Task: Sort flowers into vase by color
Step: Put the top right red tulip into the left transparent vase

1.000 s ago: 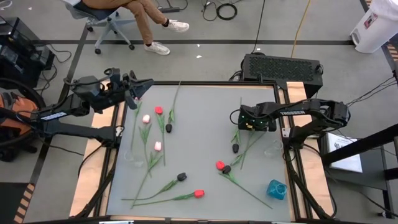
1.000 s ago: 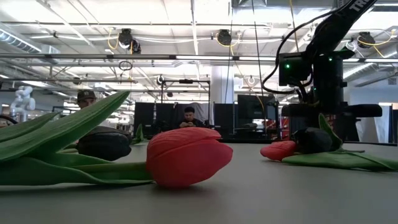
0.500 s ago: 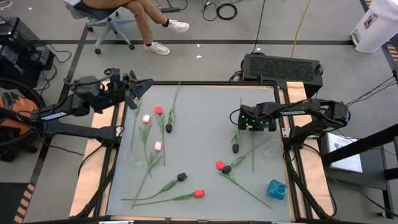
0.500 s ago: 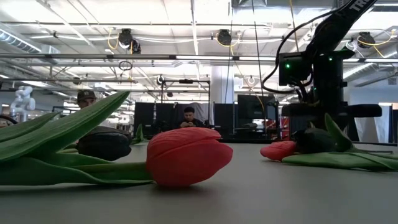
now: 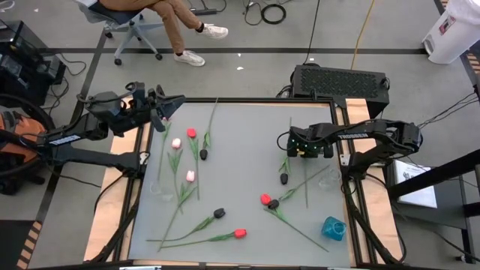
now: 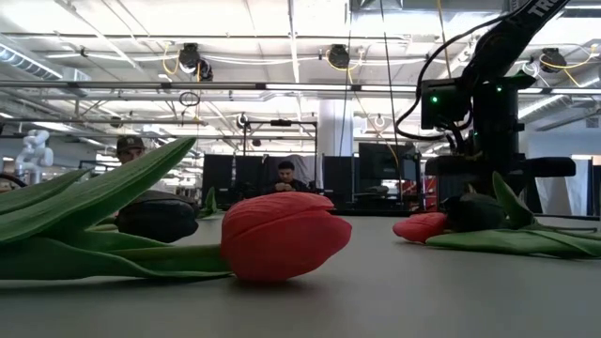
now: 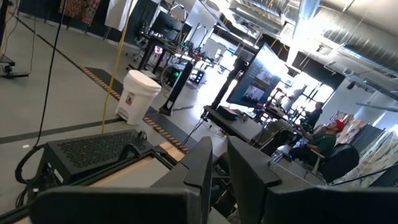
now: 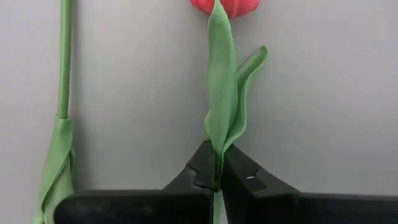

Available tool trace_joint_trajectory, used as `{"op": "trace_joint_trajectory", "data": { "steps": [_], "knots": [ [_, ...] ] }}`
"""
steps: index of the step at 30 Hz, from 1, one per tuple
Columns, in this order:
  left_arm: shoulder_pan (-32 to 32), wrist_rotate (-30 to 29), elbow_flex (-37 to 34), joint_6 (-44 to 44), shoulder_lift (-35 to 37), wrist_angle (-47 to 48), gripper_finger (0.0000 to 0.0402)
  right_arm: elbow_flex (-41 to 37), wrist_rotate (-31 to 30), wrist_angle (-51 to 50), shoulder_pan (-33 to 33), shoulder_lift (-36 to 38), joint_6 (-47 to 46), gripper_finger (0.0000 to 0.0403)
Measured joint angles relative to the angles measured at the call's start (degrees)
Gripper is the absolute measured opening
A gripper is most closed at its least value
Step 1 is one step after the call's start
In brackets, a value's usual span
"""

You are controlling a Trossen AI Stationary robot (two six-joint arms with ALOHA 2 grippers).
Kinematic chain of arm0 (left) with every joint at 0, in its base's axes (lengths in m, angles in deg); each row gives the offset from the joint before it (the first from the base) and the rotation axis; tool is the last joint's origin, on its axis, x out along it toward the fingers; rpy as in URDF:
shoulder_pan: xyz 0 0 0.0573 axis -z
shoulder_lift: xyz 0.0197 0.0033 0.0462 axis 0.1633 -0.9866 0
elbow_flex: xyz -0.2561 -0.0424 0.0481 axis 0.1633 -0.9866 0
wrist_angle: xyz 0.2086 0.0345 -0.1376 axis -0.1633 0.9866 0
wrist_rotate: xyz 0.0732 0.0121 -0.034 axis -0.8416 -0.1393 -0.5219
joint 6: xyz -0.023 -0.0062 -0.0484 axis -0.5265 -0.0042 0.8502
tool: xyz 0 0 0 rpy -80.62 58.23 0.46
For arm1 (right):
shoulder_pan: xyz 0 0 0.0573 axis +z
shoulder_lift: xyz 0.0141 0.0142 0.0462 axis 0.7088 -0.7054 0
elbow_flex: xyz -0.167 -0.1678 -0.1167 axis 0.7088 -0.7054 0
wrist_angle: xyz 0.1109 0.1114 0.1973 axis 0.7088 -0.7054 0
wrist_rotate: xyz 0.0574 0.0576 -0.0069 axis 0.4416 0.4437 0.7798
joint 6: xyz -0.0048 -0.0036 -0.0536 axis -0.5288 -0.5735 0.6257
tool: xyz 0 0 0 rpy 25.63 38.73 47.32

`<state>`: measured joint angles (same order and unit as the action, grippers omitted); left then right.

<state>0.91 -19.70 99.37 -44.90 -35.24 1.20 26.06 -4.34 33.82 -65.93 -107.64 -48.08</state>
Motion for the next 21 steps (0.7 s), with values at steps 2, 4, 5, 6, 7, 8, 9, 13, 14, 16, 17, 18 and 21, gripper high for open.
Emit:
{"op": "trace_joint_trajectory", "data": {
  "steps": [2, 4, 5, 6, 7, 8, 9, 13, 14, 16, 17, 18, 21],
  "knots": [
    [0.02, 0.00, 0.00, 0.00, 0.00, 0.00, 0.0056, 0.02, 0.00, 0.09, 0.00, 0.00, 0.67, 0.0002],
    [0.00, 0.00, 0.00, 0.00, 0.01, 0.02, 0.0056, 0.47, -0.02, -0.04, 0.00, 0.00, 1.57, 0.0001],
    [0.00, 0.00, 0.00, 0.00, 0.00, 0.02, 0.0056, 0.83, -0.02, 0.04, 0.00, 0.00, 1.88, 0.0001],
    [0.01, 0.00, 0.00, -0.02, 0.00, 0.02, 0.0056, 1.33, -0.03, -0.01, 0.00, 0.00, 2.25, 0.0001],
    [0.00, 0.00, 0.00, -0.02, 0.00, 0.01, 0.0056, 1.85, -0.19, -0.09, 0.00, 0.00, 2.71, 0.0001],
    [0.01, 0.01, 0.00, -0.02, 0.01, 0.02, 0.0056, 2.44, -0.34, -0.22, 0.00, 0.00, 3.21, 0.0001],
    [0.00, 0.00, 0.00, -0.02, 0.02, 0.02, 0.0056, 3.09, -0.48, -0.25, 0.00, 0.00, 3.84, 0.0001],
    [0.00, 0.00, 0.00, -0.02, 0.01, 0.02, 0.0056, 6.06, -2.04, -0.80, 0.00, 0.00, 5.40, 0.0000],
    [0.00, 0.00, 0.00, -0.02, 0.01, 0.02, 0.0056, 6.97, -2.46, -1.19, 0.00, 0.00, 5.77, 0.0000],
    [0.00, 0.00, 0.00, -0.02, 0.02, 0.02, 0.0056, 8.93, -3.76, -1.97, 0.00, 0.00, 6.56, 0.0000],
    [0.02, 0.00, 0.00, -0.02, 0.02, 0.02, 0.0056, 9.91, -4.54, -2.58, 0.00, 0.00, 7.10, 0.0000],
    [0.00, 0.00, 0.00, -0.02, 0.02, 0.02, 0.0056, 11.04, -5.07, -3.48, 0.00, 0.00, 7.50, 0.0000],
    [0.02, 0.02, 0.00, -0.02, 0.02, 0.02, 0.0056, 14.74, -7.32, -5.50, 0.00, 0.00, 9.91, 0.0000]
  ]
}}
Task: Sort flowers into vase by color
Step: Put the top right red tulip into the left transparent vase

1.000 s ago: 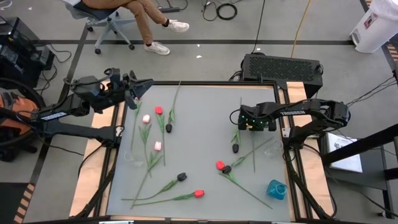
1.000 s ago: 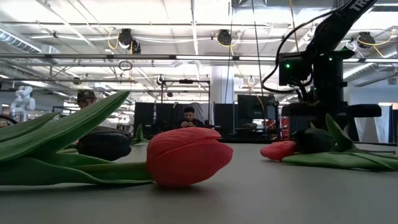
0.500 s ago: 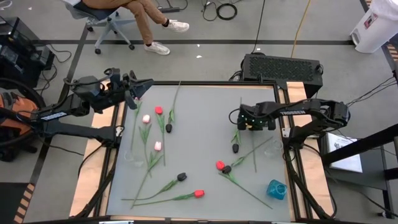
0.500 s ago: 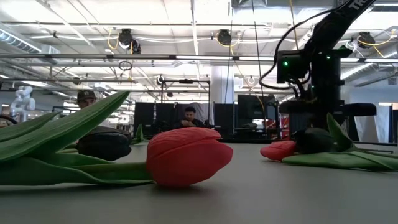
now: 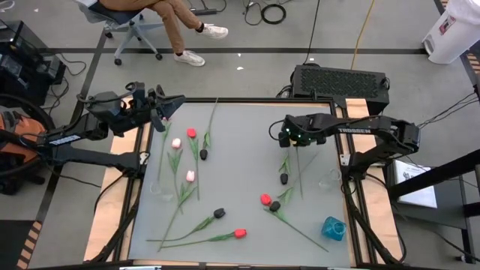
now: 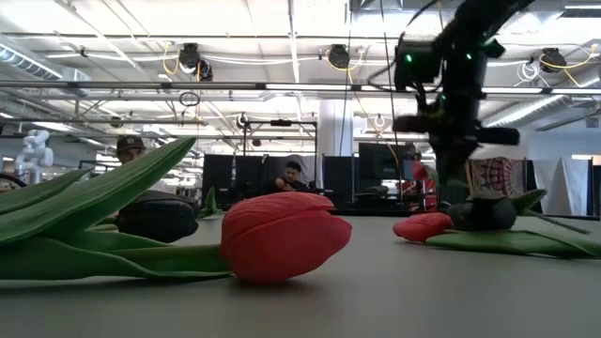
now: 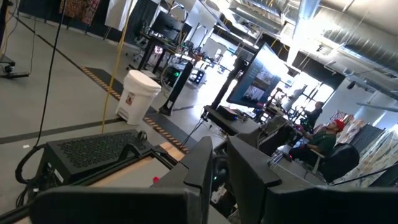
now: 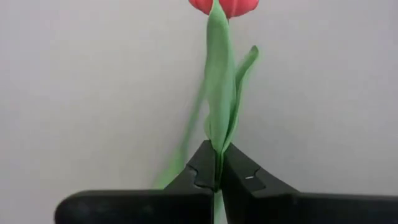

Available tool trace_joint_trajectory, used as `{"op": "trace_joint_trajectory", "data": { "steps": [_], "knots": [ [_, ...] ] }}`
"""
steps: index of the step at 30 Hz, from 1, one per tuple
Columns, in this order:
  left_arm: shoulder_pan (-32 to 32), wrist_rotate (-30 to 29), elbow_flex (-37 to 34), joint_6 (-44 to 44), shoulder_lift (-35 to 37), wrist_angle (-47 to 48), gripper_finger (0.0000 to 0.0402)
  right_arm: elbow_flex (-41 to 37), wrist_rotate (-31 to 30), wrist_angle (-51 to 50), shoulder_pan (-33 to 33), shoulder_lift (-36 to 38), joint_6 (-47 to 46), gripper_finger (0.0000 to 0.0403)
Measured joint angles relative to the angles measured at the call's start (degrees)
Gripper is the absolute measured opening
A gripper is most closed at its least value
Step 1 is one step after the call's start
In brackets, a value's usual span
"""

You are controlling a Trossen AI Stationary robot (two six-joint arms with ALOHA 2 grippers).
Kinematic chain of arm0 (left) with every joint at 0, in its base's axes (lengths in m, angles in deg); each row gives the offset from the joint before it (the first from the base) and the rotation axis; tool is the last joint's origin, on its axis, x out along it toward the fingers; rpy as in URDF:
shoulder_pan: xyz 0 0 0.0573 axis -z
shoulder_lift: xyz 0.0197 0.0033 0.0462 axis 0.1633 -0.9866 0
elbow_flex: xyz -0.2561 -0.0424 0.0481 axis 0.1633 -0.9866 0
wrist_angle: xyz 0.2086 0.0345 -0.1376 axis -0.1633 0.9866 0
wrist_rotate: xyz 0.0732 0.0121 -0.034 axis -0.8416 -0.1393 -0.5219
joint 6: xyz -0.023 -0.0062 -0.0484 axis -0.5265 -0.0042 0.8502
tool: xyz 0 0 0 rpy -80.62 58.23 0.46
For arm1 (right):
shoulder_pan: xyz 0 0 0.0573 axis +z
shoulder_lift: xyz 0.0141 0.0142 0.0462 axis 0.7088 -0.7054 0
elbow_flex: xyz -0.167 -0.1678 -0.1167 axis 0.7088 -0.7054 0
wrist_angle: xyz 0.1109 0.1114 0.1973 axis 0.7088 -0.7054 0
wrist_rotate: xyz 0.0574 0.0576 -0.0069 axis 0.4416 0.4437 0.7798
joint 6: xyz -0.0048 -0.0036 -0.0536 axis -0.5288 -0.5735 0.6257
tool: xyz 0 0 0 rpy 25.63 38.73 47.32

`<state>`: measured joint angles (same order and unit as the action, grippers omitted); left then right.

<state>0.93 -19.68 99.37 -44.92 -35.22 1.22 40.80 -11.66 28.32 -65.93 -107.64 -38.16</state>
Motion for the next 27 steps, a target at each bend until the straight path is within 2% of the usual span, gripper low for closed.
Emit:
{"op": "trace_joint_trajectory", "data": {
  "steps": [8, 18, 21, 27],
  "knots": [
    [0.00, 0.00, 0.00, 0.02, 0.00, 0.00, 0.0056, 12.05, -5.20, -4.32, -0.28, 0.00, 7.98, 0.0000],
    [0.00, 0.02, -0.02, -0.02, 0.00, 0.00, 0.0056, 27.70, -7.98, -0.74, -0.28, 0.00, 20.76, 0.0000],
    [-0.02, 0.95, -0.02, -0.84, 0.07, 0.02, 0.0056, 30.82, -7.02, 3.69, -0.11, 0.00, 25.02, 0.0000],
    [0.00, 4.17, -0.02, -5.17, 0.15, 0.06, 0.0056, 33.10, 1.52, 16.72, 0.60, 0.00, 31.20, 0.0000]
  ]
}}
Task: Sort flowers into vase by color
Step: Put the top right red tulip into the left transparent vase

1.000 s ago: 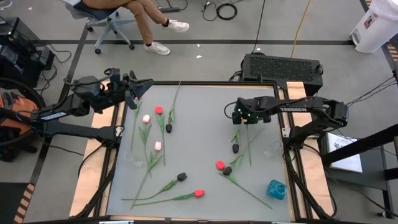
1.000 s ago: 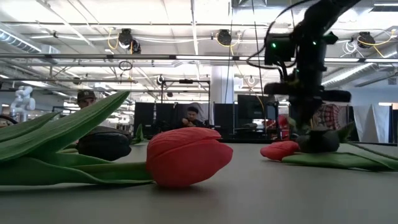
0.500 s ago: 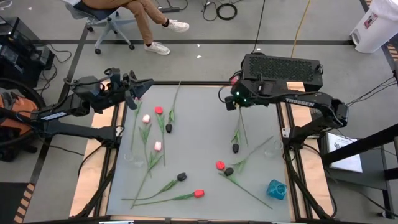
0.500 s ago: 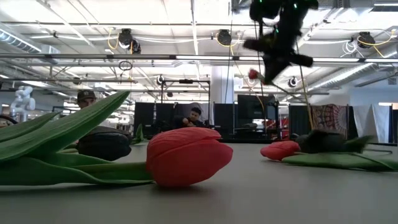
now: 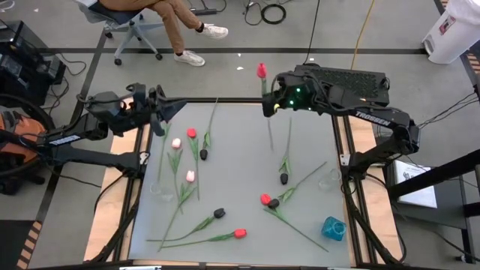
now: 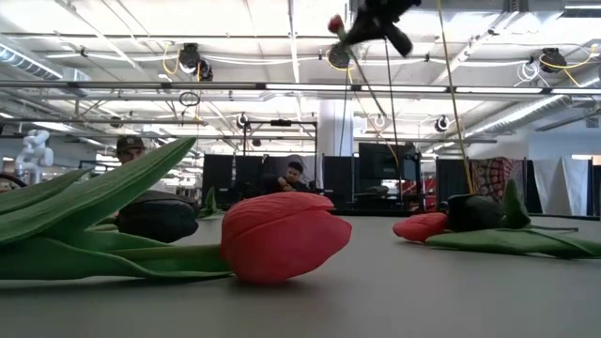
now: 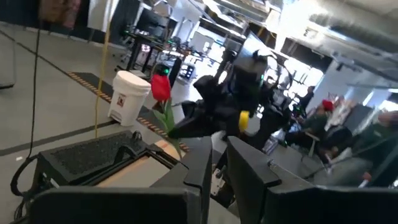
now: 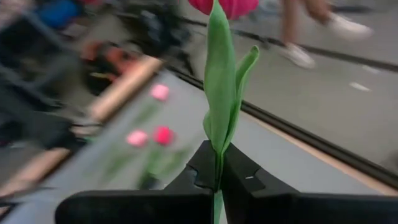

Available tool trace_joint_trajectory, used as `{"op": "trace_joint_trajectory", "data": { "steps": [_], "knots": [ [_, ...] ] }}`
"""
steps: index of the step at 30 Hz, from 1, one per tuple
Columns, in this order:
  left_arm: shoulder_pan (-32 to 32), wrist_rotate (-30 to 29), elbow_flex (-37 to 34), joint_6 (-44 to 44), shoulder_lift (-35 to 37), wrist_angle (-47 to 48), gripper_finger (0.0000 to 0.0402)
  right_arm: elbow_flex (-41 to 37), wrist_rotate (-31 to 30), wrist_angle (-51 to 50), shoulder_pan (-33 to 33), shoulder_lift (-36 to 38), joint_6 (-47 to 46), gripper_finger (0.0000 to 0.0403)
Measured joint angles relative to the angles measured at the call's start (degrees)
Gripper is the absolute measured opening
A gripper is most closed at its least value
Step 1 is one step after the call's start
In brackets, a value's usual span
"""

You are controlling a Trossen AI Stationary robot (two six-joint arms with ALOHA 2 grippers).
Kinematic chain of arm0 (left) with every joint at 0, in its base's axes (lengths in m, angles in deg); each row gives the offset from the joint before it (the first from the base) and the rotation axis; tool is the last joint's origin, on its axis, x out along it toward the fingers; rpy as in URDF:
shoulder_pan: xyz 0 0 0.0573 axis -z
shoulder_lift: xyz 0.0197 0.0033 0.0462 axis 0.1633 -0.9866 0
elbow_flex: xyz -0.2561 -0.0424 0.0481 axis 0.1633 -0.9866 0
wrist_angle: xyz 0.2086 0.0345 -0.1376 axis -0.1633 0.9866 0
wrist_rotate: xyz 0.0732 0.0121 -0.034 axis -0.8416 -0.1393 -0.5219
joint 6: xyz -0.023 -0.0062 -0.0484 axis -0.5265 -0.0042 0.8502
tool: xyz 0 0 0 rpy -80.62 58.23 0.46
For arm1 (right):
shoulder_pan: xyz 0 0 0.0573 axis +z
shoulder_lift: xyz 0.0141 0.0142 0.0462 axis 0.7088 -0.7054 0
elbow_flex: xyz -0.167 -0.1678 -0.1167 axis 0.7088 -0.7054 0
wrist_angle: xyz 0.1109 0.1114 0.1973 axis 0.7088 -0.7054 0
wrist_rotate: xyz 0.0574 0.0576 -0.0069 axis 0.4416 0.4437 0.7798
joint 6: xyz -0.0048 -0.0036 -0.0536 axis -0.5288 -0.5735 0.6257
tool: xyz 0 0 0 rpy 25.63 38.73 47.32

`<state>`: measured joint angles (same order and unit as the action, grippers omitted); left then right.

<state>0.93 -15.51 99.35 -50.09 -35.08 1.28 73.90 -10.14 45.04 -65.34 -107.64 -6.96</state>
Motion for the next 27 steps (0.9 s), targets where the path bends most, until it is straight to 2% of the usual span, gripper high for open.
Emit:
{"op": "trace_joint_trajectory", "data": {
  "steps": [7, 11, 19, 24, 27],
  "knots": [
    [0.00, 0.27, 0.00, -4.21, -0.01, 0.58, 0.0056, 0.00, 9.88, 12.15, 2.28, 0.00, 3.10, 0.0000],
    [0.00, 0.27, 0.00, -5.32, -0.05, 2.17, 0.0056, 0.02, 13.00, 16.65, 4.71, 0.00, 3.80, 0.0000],
    [0.00, 2.07, 0.00, -5.41, -1.67, 2.91, 0.0056, 0.06, 13.30, 22.45, 10.02, -0.02, 8.37, 0.0000],
    [0.00, 6.74, 0.00, -5.96, -6.67, 0.51, 0.0056, 0.09, 13.14, 23.22, 11.12, -0.02, 9.63, 0.0000],
    [0.02, 8.92, 0.00, -7.37, -10.47, -4.00, 0.0056, 0.09, 13.01, 22.65, 11.10, -0.04, 9.55, 0.0000]
  ]
}}
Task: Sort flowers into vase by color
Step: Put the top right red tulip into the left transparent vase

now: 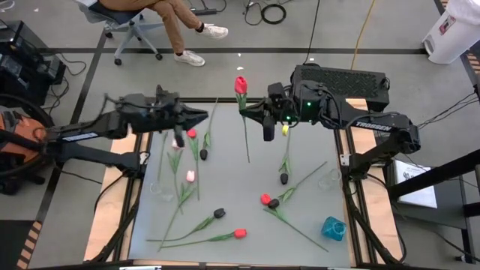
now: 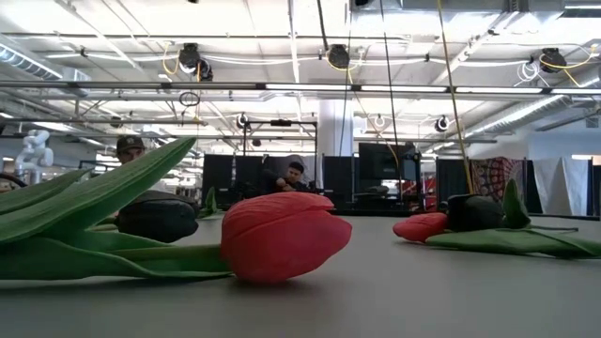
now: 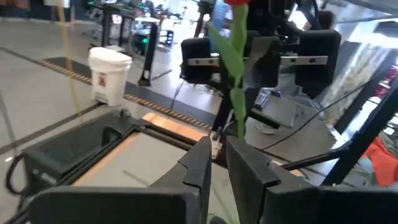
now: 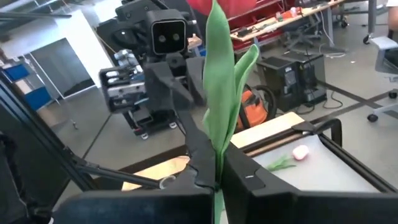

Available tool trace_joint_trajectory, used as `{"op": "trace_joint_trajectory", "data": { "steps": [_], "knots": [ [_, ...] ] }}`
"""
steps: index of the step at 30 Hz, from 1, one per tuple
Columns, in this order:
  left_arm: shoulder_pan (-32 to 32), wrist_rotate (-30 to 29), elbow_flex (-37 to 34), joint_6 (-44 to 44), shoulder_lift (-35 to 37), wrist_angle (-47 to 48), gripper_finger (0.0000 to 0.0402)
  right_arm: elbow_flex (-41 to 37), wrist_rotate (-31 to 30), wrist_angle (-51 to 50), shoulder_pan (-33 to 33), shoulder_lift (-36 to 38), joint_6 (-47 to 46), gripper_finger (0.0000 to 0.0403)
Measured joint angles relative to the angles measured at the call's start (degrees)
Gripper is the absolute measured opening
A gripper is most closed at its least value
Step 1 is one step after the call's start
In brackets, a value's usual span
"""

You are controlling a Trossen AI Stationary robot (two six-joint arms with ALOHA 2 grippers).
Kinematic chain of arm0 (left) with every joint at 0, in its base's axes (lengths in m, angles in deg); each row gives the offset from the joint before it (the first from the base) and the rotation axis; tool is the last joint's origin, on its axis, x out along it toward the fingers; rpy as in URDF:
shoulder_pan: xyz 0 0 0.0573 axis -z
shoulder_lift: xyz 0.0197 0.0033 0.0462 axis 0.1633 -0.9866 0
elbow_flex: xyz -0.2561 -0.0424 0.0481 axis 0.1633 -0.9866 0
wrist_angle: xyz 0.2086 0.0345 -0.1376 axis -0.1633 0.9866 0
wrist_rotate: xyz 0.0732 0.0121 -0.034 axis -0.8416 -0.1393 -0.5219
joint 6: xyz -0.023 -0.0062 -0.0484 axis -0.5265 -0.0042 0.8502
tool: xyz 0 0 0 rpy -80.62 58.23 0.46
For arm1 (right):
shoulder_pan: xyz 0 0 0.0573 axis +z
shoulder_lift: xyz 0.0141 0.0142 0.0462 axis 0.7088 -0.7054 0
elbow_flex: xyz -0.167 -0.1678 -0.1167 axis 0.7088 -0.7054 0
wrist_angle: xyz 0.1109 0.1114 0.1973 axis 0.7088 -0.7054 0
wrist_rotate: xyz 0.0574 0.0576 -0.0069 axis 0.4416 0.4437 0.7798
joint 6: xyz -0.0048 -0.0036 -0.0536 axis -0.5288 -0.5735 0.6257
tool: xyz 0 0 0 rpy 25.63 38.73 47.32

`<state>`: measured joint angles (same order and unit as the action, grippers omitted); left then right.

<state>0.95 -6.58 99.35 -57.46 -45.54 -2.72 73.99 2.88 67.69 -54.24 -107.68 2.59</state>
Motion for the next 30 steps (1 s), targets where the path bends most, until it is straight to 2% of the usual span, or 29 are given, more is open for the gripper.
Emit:
{"op": "trace_joint_trajectory", "data": {
  "steps": [3, 7, 15, 21, 30],
  "knots": [
    [-0.02, 2.36, 0.00, -2.02, -3.17, -5.15, 0.0065, 0.00, 0.00, -0.92, 0.00, 0.00, -0.04, 0.0000],
    [0.00, 2.90, -0.02, -4.23, -5.60, -9.71, 0.0097, 0.00, 0.02, -2.46, 0.47, -0.02, -0.09, 0.0000],
    [-0.14, 3.25, -0.02, -0.94, -9.59, -18.15, 0.0169, 0.00, 0.07, -3.48, 2.10, -0.02, 0.06, 0.0000],
    [-0.15, 6.26, 0.00, 3.86, -12.10, -25.83, 0.0178, 0.00, 0.03, -3.50, 2.12, -0.02, 0.31, 0.0000],
    [-0.15, 6.45, 0.07, 6.65, -13.79, -28.53, 0.0178, 0.00, 0.24, -3.13, 2.10, -0.02, 1.16, 0.0000]
  ]
}}
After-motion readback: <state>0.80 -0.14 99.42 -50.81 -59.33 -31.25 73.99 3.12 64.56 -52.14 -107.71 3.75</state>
